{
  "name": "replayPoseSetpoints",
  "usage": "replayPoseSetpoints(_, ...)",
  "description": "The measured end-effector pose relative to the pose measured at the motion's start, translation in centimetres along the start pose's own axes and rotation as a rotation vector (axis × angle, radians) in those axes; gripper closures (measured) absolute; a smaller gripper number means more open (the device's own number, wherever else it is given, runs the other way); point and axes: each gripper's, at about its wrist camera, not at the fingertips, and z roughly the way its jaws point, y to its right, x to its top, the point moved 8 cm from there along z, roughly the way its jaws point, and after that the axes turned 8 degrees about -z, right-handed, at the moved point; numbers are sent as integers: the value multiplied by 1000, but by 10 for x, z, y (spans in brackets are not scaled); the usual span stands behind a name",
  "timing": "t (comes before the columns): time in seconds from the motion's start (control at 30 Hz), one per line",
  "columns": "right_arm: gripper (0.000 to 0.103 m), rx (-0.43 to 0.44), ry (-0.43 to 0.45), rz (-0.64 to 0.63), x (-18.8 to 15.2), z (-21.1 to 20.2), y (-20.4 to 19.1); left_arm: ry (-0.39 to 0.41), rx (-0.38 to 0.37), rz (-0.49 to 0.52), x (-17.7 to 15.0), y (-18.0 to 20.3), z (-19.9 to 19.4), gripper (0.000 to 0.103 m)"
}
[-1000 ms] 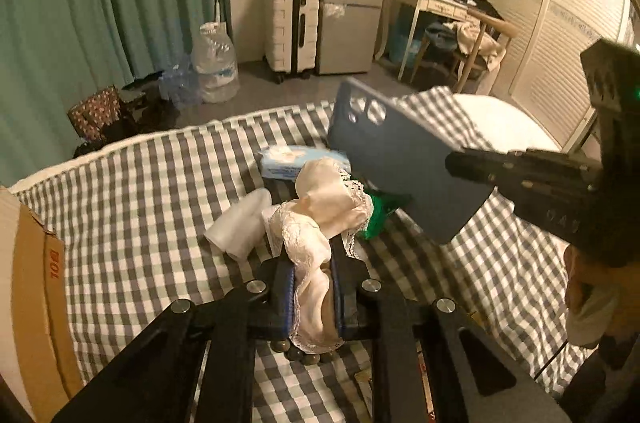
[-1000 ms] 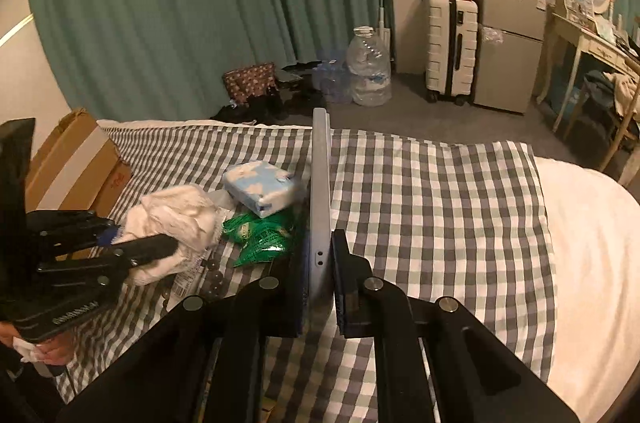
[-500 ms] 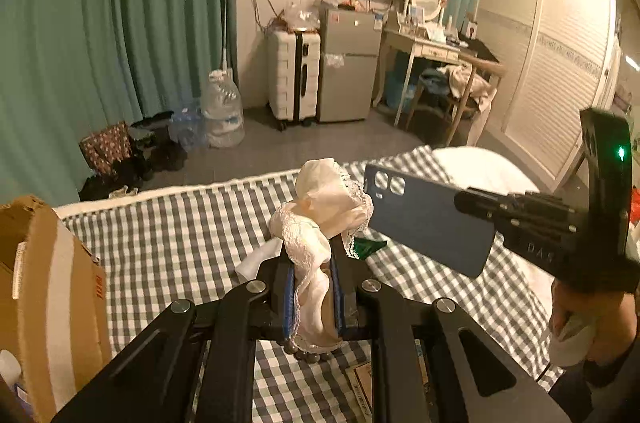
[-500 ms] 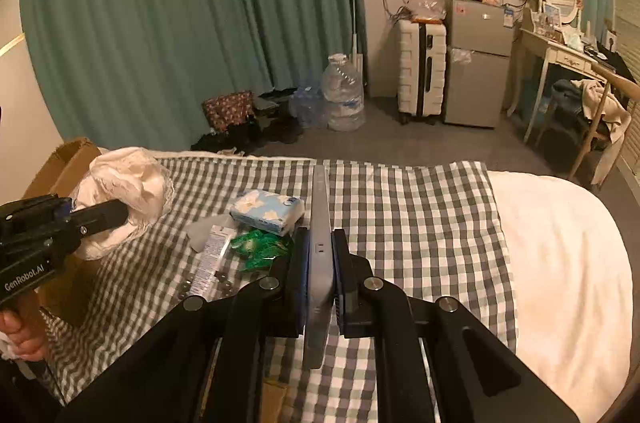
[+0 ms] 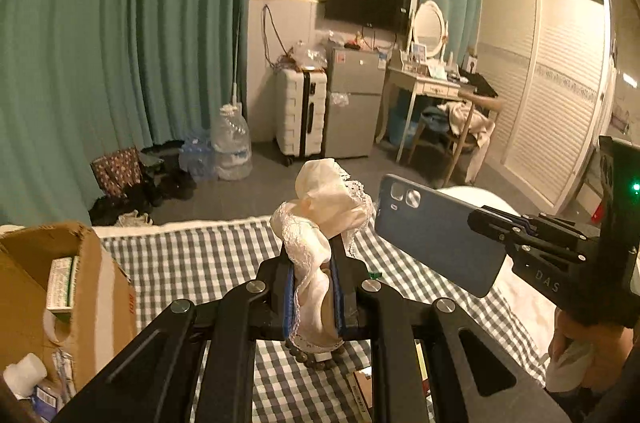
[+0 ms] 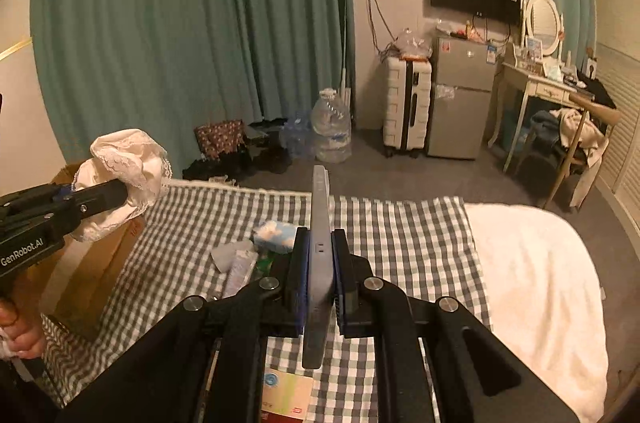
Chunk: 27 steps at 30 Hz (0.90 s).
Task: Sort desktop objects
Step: 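Carry the phone case and lace cloth with both tools over the cardboard box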
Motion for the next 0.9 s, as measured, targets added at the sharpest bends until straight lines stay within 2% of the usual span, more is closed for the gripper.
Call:
replayPoseSetpoints(0.43, 93, -34, 128, -57, 55, -48, -47, 93, 25, -18, 25, -21, -60, 88)
replayPoseSetpoints(0.9, 93, 13, 204, -105, 84, -74, -118, 148, 186, -81, 41, -84, -107, 88)
